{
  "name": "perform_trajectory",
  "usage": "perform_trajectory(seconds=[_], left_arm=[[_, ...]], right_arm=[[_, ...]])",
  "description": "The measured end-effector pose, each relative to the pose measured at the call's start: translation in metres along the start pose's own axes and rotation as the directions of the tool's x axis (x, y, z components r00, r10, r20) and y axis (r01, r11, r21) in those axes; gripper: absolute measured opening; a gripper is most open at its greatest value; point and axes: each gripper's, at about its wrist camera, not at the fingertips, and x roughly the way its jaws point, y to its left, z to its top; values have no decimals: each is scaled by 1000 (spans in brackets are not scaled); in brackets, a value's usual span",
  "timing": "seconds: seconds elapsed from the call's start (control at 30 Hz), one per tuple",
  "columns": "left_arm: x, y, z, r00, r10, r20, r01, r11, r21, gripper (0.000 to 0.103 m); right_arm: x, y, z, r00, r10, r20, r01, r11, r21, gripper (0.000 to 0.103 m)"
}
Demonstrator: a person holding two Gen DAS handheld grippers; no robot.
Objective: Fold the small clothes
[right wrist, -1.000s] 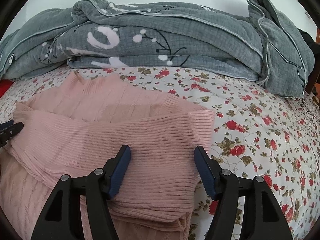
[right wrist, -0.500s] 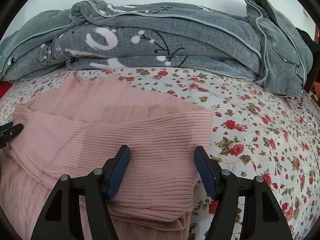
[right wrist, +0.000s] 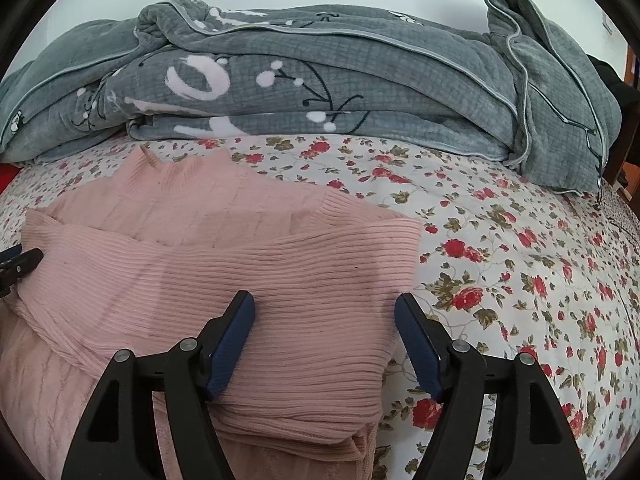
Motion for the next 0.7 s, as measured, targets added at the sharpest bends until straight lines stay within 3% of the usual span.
perform_trajectory(seconds=[0.33, 0.5, 0.7], left_arm=[[-1, -1, -1, 1000, 19, 5, -19, 1000, 4, 80], [-3, 4, -3, 999, 45, -2, -45, 999, -26, 90], [-10, 10, -9, 999, 48, 8, -47, 996, -72, 90]], right_arm=[[-2, -5, 0, 1000, 0, -4, 0, 1000, 30, 76], [-4, -7, 2, 1000, 19, -11, -19, 999, 40, 76], [-45, -5, -6, 999, -1, 45, 0, 1000, 20, 76]])
